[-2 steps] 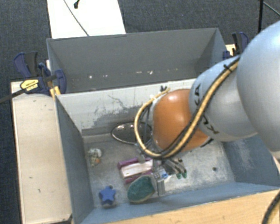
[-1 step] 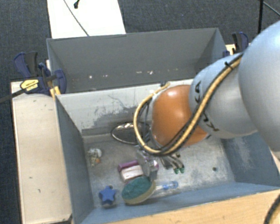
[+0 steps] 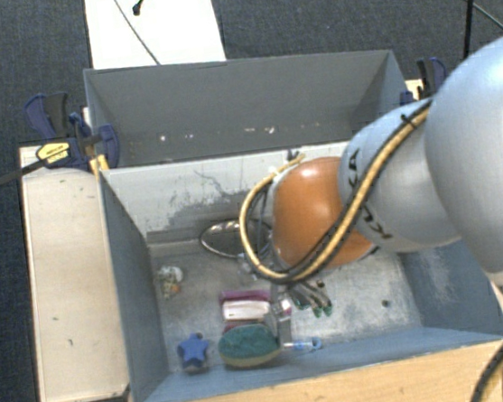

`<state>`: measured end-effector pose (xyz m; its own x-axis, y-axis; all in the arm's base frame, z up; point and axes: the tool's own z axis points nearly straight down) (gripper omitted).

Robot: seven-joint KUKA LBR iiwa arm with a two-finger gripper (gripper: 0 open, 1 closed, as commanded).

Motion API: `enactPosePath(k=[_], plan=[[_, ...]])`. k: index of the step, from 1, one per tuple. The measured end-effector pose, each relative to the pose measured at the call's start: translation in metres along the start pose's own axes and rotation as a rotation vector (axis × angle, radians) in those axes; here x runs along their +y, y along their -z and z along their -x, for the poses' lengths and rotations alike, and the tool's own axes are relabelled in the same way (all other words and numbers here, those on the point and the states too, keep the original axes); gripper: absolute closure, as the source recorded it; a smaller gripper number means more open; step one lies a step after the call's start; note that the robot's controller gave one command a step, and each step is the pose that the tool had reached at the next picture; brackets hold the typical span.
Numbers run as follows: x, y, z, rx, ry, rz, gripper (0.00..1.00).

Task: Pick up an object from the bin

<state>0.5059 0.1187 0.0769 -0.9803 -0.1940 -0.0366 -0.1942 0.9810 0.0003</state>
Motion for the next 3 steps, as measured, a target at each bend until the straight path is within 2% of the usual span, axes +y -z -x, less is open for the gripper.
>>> enactPosePath(k=[1,2,3], plan=[[0.001,-0.001,-0.001,0.002,-0.002,0.001,1.00],[-0.019,0.091,0.018,0.025,-0.030,-0.001,1.00],[-0.026,0.080,0.026,0.031,-0.258,-0.005,1.00]])
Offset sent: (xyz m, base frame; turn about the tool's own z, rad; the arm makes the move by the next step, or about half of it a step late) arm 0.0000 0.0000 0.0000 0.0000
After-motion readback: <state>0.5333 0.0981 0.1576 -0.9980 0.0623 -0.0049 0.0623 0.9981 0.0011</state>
